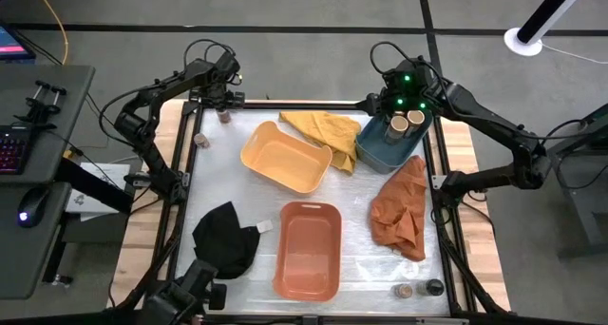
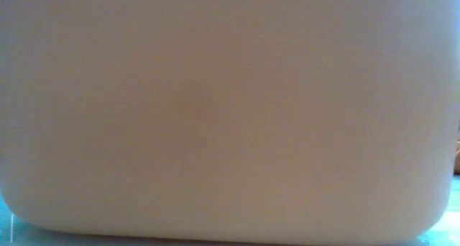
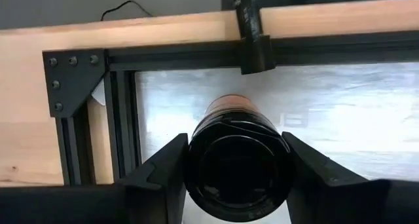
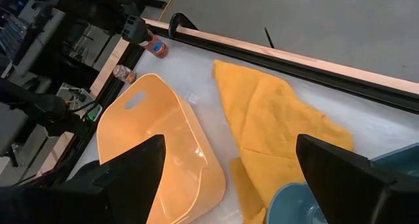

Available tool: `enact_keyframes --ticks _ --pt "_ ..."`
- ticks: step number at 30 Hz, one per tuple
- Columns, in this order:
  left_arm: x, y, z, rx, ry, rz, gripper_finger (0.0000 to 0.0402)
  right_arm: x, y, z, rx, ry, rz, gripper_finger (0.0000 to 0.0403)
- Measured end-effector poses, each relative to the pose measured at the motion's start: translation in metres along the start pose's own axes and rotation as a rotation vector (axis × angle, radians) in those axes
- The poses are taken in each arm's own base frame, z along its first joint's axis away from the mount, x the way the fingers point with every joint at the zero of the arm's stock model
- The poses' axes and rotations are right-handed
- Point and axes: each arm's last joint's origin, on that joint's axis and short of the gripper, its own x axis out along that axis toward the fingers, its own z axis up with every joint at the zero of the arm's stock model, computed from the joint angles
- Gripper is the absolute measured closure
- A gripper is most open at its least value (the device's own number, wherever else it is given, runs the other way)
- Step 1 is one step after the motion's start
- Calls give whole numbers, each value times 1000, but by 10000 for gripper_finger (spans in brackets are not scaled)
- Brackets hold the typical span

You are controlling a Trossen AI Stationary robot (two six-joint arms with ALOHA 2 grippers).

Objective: Sort spices by type
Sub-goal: Put the orange seasoning bottle into the yellow bin

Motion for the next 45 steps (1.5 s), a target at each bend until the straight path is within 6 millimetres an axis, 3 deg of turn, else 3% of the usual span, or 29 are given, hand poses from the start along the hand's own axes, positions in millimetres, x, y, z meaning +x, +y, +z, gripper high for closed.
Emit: enact_keyframes --ticks 5,10,13,16,20,23,27,31,37,42,45 --pt "-40 10 4 -3 -167 -96 246 0 0 0 11 0 0 64" --pt "-109 18 0 89 -381 -280 246 0 0 0 21 -1 -1 64" --pt "-146 7 -25 254 -448 -445 246 0 0 0 24 -1 -1 64" --pt "-181 -11 -64 448 -491 -614 246 0 0 0 30 -1 -1 64" --pt "-203 -41 -117 660 -472 -682 246 0 0 0 44 -1 -1 64" --pt "-201 -64 -143 701 -456 -612 246 0 0 0 65 -1 -2 64" --pt "-182 -96 -154 780 -427 -504 246 0 0 0 89 0 -1 64" --pt "-147 -121 -143 848 -336 -375 246 1 5 -4 104 12 11 64" --pt "-102 -139 -129 936 -195 -209 246 4 26 -18 50 61 62 64" --pt "-89 -147 -125 999 -179 -194 244 4 43 -32 17 72 66 64" --pt "-88 -149 -124 1018 -192 -203 199 4 49 -37 12 81 74 64"
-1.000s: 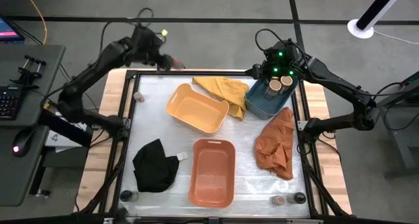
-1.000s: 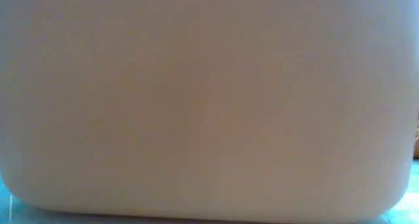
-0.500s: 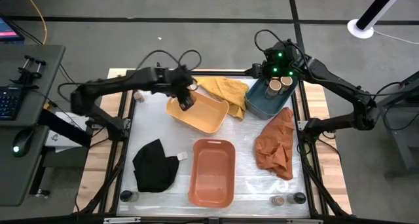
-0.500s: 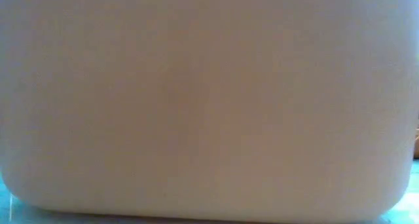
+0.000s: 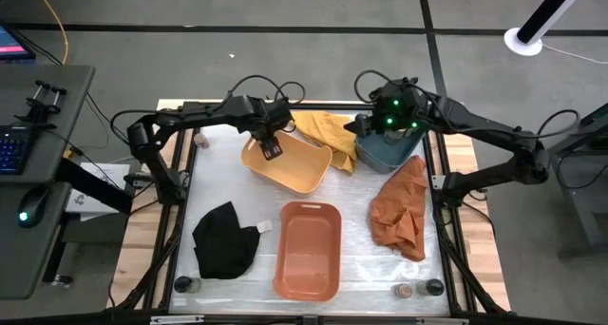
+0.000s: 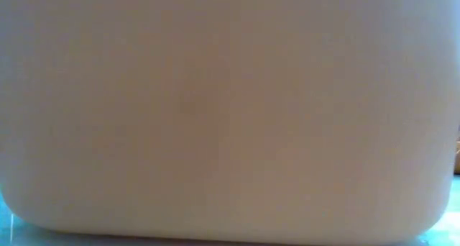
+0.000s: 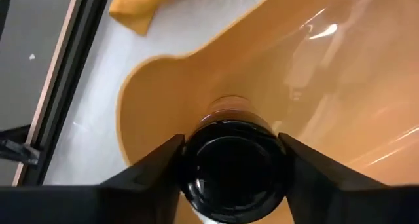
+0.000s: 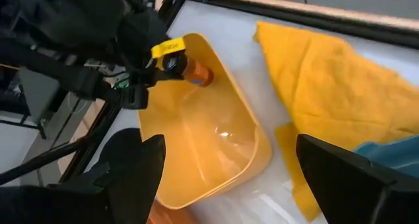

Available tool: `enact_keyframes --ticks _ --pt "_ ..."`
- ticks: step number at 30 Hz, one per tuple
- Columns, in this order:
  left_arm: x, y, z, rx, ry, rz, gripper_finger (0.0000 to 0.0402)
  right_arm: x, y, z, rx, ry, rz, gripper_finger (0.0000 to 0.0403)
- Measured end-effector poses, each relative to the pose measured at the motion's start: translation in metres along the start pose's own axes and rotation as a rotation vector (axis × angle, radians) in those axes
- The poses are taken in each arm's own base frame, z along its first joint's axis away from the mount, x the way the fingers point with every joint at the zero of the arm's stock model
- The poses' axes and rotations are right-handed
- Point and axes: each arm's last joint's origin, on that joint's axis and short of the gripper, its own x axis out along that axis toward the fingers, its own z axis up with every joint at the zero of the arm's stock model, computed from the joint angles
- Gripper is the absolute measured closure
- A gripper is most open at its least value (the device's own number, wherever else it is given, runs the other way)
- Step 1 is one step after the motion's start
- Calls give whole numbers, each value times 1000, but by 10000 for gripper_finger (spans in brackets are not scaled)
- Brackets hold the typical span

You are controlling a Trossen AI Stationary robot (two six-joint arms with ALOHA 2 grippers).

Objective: Sort spices by type
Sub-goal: Put the orange seasoning bottle into the yellow bin, then put the right green seasoning bottle into the orange bin

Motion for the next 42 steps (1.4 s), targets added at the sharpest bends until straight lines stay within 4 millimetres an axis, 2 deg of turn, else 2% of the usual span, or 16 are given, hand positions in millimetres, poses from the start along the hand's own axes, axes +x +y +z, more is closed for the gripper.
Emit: enact_keyframes --ticks 3,6,13,16,20,22,24,27,30,35,39,42 --pt "-1 0 4 0 -39 0 144 0 4 -3 3 10 10 64" --pt "-1 0 4 7 -44 -3 112 0 6 -5 1 18 17 64" --pt "-6 3 3 32 -57 -25 100 0 7 -7 13 22 23 64" --pt "-26 11 1 11 -118 -47 99 -1 8 -8 -8 51 62 64" --pt "-70 31 -8 -65 -293 -121 101 -9 14 -12 -31 120 165 64" --pt "-94 40 -17 -88 -424 -181 101 -11 21 -22 -24 189 209 64" --pt "-114 47 -27 -71 -571 -245 101 -12 29 -40 -10 327 220 64" --pt "-130 50 -41 -47 -768 -344 101 -12 42 -79 7 541 133 64" --pt "-129 48 -53 -75 -866 -464 101 -18 55 -127 26 771 -5 64" --pt "-117 42 -62 -126 -900 -559 101 -43 72 -200 160 1123 -279 64" --pt "-112 39 -62 -126 -908 -568 101 -55 81 -242 250 1285 -475 64" --pt "-113 38 -61 -97 -921 -600 100 -55 84 -266 249 1346 -579 64"
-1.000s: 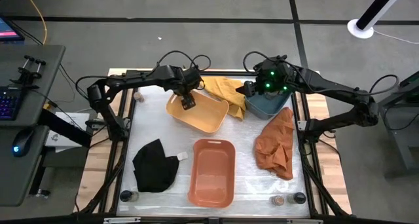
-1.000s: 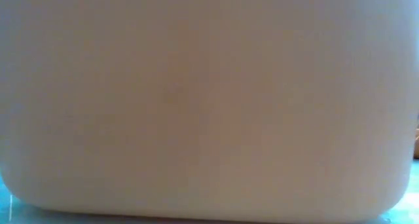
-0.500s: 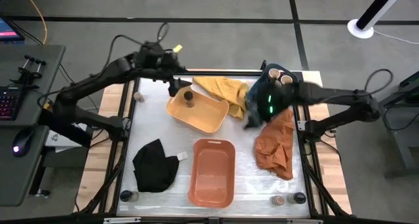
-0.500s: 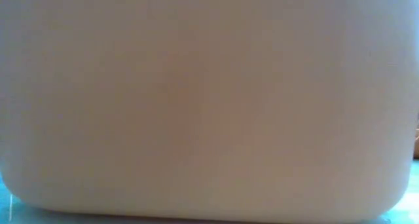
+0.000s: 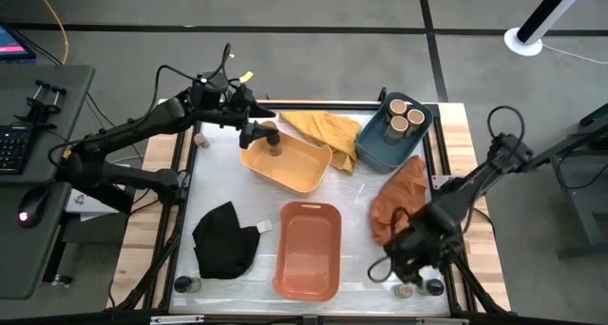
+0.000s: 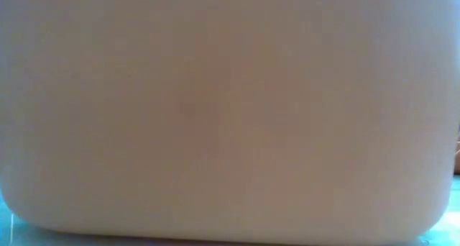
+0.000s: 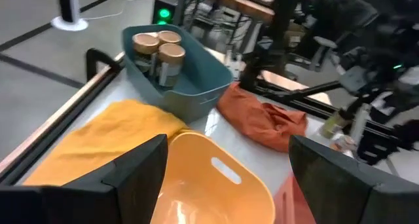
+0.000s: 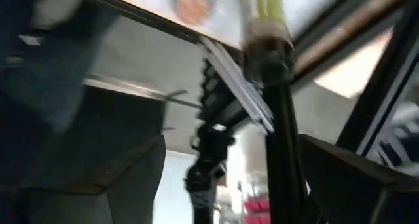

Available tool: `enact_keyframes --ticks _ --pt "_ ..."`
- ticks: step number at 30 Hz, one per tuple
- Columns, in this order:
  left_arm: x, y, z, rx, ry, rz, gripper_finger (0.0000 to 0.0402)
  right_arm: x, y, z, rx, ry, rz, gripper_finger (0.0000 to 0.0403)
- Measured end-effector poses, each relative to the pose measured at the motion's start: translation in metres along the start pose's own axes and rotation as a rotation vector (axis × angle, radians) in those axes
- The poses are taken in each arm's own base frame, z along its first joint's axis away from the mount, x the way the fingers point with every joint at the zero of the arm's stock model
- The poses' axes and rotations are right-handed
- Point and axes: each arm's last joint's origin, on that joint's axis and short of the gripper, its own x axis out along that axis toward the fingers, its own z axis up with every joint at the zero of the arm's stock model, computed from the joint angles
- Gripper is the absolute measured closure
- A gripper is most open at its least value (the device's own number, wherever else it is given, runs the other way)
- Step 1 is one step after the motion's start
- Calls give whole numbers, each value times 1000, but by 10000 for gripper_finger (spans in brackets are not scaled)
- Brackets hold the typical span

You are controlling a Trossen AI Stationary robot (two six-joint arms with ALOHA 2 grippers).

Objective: Sort spices by type
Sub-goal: Put the right green seasoning bottle into the orange bin

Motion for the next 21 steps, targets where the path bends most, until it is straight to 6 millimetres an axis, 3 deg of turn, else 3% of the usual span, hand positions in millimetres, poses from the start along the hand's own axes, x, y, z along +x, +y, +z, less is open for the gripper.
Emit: enact_keyframes --ticks 4,10,21 --pt "-1 -1 1 4 -10 -20 100 24 7 11 33 33 -93 64" --pt "-1 -2 4 -20 -36 -25 100 56 0 39 19 114 -208 64" --pt "-2 -3 4 -45 -33 -49 100 82 -8 61 -100 240 -159 64"
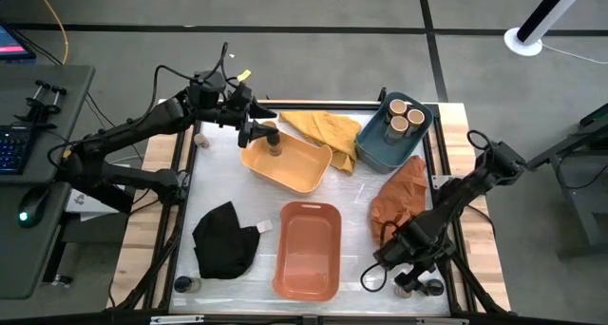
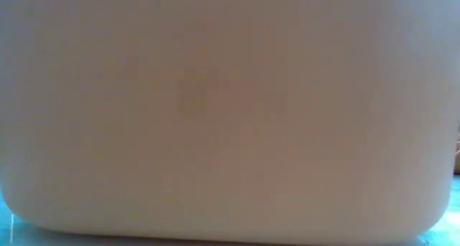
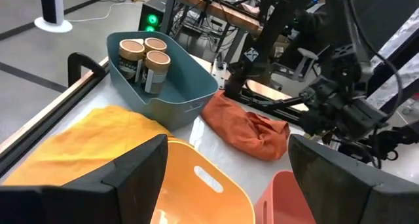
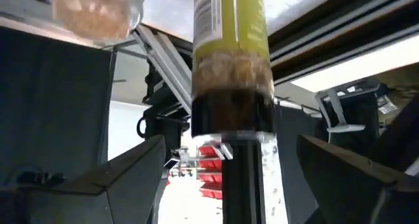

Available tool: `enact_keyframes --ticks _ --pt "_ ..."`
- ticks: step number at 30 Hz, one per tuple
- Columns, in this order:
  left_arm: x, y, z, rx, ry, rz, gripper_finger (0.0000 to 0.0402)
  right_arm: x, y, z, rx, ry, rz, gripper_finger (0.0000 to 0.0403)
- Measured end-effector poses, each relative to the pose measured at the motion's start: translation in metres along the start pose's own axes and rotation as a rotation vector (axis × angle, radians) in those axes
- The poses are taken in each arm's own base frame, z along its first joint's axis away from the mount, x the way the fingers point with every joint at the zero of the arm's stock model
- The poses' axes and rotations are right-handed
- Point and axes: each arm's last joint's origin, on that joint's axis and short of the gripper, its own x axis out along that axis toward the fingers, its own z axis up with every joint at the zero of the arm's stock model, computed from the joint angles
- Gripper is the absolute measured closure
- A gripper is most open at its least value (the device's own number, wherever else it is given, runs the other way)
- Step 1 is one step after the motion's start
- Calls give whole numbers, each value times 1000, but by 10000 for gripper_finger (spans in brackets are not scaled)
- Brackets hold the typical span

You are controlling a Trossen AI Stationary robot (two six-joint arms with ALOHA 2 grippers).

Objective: Sort spices by type
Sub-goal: Put the right green seasoning bottle into the orange bin

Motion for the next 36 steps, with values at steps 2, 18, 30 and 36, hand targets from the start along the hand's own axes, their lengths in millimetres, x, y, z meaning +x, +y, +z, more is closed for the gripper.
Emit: enact_keyframes --ticks 2,18,30,36 --pt "0 0 0 0 0 0 100 4 -4 5 13 0 -4 64" --pt "0 0 2 9 -15 -2 100 14 2 17 -51 78 10 64" --pt "0 0 2 20 -18 6 100 19 6 23 -66 116 3 149" --pt "-2 4 3 24 -27 21 100 14 7 15 -110 139 10 206"
